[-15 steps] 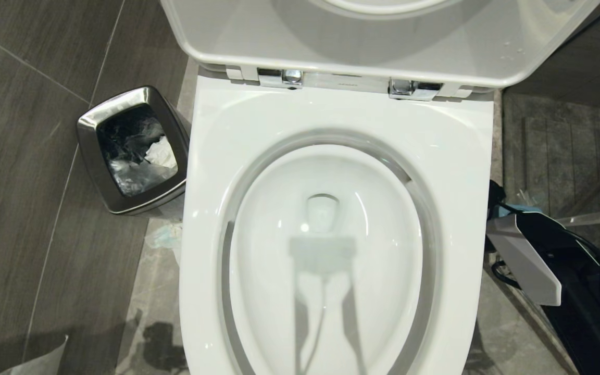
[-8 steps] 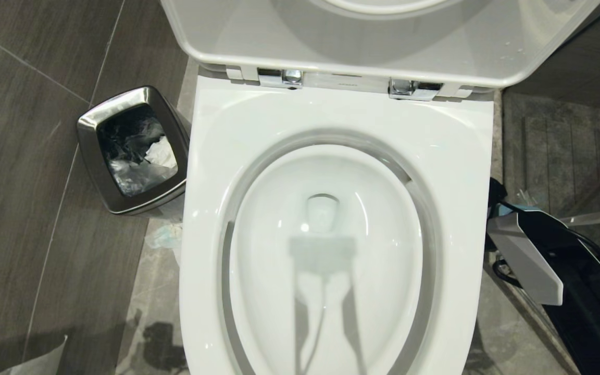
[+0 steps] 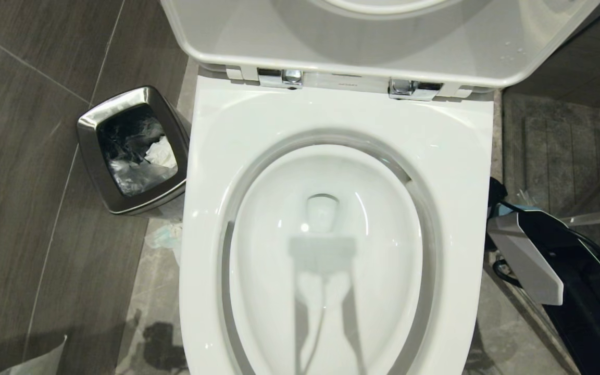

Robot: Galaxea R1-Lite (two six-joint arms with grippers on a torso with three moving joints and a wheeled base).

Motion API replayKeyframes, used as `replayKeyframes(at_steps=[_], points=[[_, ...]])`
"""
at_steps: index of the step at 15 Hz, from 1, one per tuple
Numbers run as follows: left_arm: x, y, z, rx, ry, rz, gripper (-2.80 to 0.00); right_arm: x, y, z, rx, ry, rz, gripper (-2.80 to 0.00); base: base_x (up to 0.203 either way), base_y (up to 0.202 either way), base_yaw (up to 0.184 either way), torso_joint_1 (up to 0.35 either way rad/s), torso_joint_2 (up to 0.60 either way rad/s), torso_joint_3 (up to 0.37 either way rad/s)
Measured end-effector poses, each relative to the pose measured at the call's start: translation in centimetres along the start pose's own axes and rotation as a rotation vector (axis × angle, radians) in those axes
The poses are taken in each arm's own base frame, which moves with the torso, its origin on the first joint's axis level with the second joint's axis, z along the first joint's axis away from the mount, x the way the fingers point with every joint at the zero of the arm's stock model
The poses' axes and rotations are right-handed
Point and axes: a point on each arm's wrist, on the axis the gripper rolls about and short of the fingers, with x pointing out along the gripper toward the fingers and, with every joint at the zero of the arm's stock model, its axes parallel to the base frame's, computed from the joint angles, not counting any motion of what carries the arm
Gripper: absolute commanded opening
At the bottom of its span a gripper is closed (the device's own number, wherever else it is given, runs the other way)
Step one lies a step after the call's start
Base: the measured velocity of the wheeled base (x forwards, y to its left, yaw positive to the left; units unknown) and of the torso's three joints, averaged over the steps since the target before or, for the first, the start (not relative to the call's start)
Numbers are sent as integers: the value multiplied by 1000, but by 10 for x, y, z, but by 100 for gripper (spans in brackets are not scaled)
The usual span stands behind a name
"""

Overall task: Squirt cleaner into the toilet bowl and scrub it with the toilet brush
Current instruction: Pour in the cleaning agent

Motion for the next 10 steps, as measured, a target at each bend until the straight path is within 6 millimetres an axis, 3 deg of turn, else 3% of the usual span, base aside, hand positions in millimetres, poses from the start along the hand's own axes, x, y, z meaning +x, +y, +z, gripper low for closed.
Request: replayKeyframes(at_steps=[10], points=[[0, 0, 0, 0, 0, 0, -280, 3, -4, 4, 4, -5, -10, -280, 0, 0, 0, 0, -4, 0]])
